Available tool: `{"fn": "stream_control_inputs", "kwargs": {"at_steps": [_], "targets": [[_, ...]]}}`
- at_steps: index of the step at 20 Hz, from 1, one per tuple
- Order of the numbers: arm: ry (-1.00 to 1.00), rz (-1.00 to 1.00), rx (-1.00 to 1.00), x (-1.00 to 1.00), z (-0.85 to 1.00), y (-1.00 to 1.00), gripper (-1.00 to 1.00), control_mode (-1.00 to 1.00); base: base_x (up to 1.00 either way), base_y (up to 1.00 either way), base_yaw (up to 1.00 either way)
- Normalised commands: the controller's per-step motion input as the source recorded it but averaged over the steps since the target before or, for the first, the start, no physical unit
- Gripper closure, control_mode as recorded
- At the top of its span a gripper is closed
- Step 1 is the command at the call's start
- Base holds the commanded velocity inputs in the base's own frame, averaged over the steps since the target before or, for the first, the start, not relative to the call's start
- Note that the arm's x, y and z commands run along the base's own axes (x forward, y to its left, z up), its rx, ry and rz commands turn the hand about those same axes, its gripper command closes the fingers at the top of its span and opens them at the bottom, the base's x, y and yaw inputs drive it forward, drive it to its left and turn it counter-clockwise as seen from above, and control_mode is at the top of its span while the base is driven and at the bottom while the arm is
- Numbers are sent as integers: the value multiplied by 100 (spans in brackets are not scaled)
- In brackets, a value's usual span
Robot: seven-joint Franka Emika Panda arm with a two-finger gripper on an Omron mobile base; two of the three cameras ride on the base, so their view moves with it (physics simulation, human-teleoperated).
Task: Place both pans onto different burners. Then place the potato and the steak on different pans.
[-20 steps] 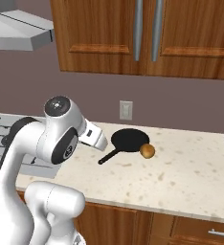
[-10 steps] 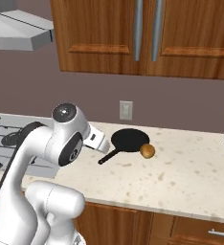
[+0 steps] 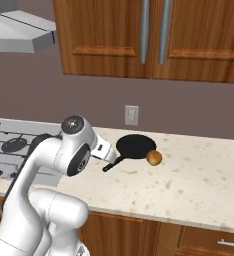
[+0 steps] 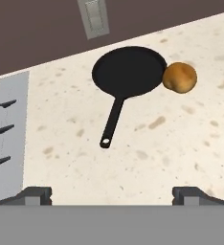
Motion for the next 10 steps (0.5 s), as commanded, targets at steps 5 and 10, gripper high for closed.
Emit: {"fn": "stream_control_inputs", "kwargs": {"at_steps": [5,10], "targets": [[0,0,0,33,-19,0,-100,-100,0,0,0],[0,0,0,38,-15,0,-100,-100,0,0,0]]}}
